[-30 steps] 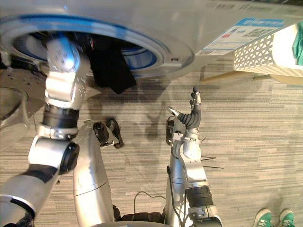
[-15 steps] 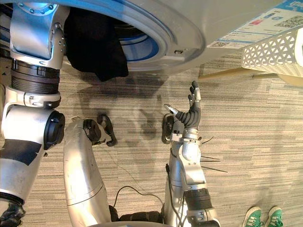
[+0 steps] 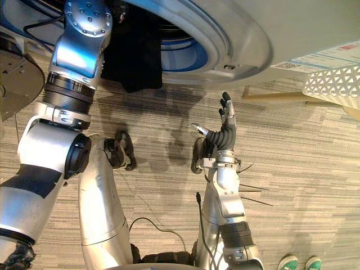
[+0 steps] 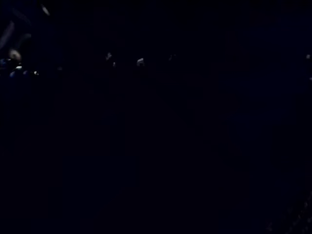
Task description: Pick up the laundry basket with both hands and put the clothes into the washing machine.
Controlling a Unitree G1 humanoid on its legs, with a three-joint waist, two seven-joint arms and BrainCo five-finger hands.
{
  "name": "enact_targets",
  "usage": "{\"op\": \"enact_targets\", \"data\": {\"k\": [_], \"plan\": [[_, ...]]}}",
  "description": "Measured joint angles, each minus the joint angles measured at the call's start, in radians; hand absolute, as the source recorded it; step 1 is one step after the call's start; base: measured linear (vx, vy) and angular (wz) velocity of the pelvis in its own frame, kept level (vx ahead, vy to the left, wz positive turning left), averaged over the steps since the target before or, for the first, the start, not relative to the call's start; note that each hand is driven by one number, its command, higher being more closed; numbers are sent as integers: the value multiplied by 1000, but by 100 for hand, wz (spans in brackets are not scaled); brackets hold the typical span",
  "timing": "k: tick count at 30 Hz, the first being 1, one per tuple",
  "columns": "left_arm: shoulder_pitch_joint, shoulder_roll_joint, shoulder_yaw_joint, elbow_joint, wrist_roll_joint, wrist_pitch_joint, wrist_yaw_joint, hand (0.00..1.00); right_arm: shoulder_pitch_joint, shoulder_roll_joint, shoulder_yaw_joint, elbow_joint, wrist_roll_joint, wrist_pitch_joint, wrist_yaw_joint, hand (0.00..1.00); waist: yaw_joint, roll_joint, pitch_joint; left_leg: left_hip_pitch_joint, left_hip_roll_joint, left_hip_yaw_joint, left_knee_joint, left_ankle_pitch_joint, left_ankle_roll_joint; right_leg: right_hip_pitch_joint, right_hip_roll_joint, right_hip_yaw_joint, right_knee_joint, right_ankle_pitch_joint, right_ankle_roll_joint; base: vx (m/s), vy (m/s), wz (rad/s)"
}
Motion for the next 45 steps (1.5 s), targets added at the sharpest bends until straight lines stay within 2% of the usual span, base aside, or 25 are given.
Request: {"op": "enact_targets", "data": {"k": [5, 8, 11, 14, 18, 21, 24, 30, 31, 33, 34, 36, 37, 39, 41, 45], "plan": [[133, 9, -53, -165, 116, -1, 7, 0, 1, -16, 1, 0, 0, 0, 6, 0, 12, 0, 0, -1, -13, -31, -14, 16, -28, 17, -24, -30, 11, -16, -27, -7, -40, 19], [198, 21, -77, -212, 188, -2, 9, 0, 1, -19, 1, 0, 0, -2, 9, 0, 19, -1, 0, -4, -15, -30, -54, 49, -36, 22, -49, -53, 4, -24, -43, 10, -69, 32], [256, 67, -76, -279, 211, -2, 8, 0, 1, -23, 16, 0, 0, -5, 11, 0, 23, -1, -1, -9, -24, -41, -93, 77, -46, 24, -53, -78, -16, -28, -51, 32, -59, 21], [334, 79, -57, -354, 227, -4, 13, 0, 2, -24, 12, 1, 0, -5, 11, 0, 35, 0, -3, -10, -26, -56, -126, 94, -54, 38, -53, -106, -42, -28, -56, 49, -24, 9], [530, 23, 42, -465, 225, -17, 56, 0, 11, -23, 10, 1, -1, -6, 8, 0, 38, 0, -6, 17, -25, -56, -159, 99, -60, 63, -50, -115, -71, -28, -56, 60, -11, 4], [628, -40, 51, -486, 227, -16, 75, 0, 25, -22, 4, 1, -3, -6, 7, 0, 51, -1, -19, 46, -24, -52, -184, 101, -63, 87, -49, -116, -92, -28, -57, 38, -12, 4], [649, -73, 52, -488, 230, -9, 72, 0, 39, -22, -5, 2, -11, -3, 7, 0, 62, -6, -41, 50, -24, -51, -196, 103, -67, 89, -49, -118, -98, -26, -61, 0, 0, 0], [730, -130, 112, -510, 233, 1, 70, 0, 51, -11, -9, 20, -13, 0, 7, 0, 62, -6, -95, 50, -18, -51, -213, 106, -68, 88, -47, -123, -118, -24, -65, 35, -2, -3], [785, -179, 130, -513, 219, -5, 74, 0, 51, -10, -8, 30, -14, 4, 7, 0, 66, -6, -105, 60, -12, -48, -218, 106, -69, 95, -43, -124, -127, -21, -69, 58, -4, -7], [823, -211, 149, -516, 199, -17, 81, 0, 51, -6, -8, 30, -17, 5, 7, 0, 67, -7, -108, 68, -10, -47, -221, 106, -69, 103, -39, -124, -130, -21, -69, 48, -13, -5], [884, -271, 168, -515, 156, -27, 100, 0, 53, 1, -8, 31, -22, 5, 4, 0, 65, -7, -117, 79, -8, -45, -229, 106, -69, 111, -33, -123, -137, -21, -69, 33, -24, -1], [920, -306, 173, -515, 104, -42, 121, 0, 56, 2, -8, 34, -24, 5, 2, 0, 66, -7, -117, 92, -7, -41, -240, 106, -69, 119, -34, -122, -144, -21, -69, 8, -17, 2], [987, -350, 193, -512, -23, -66, 139, 0, 72, 8, -7, 41, -36, 14, -6, 0, 68, -6, -133, 100, -7, -38, -256, 108, -72, 121, -33, -121, -153, -19, -74, 17, -35, 2], [1026, -376, 205, -504, -84, -77, 145, 0, 85, 9, -5, 44, -41, 26, -14, 0, 69, -6, -143, 106, -5, -38, -261, 109, -75, 125, -33, -121, -157, -18, -75, 10, -17, 0], [1067, -391, 211, -457, -220, -96, 159, 0, 95, 8, -6, 71, -42, 42, -17, 0, 71, -6, -158, 123, -4, -37, -287, 117, -84, 138, -33, -128, -176, -14, -82, 29, -42, 2], [1061, -391, 212, -379, -406, -131, 133, 0, 113, 7, 1, 79, -43, 59, -19, 0, 72, -6, -178, 140, 2, -36, -321, 129, -87, 153, -30, -138, -202, -10, -88, 21, -43, 2]]}}
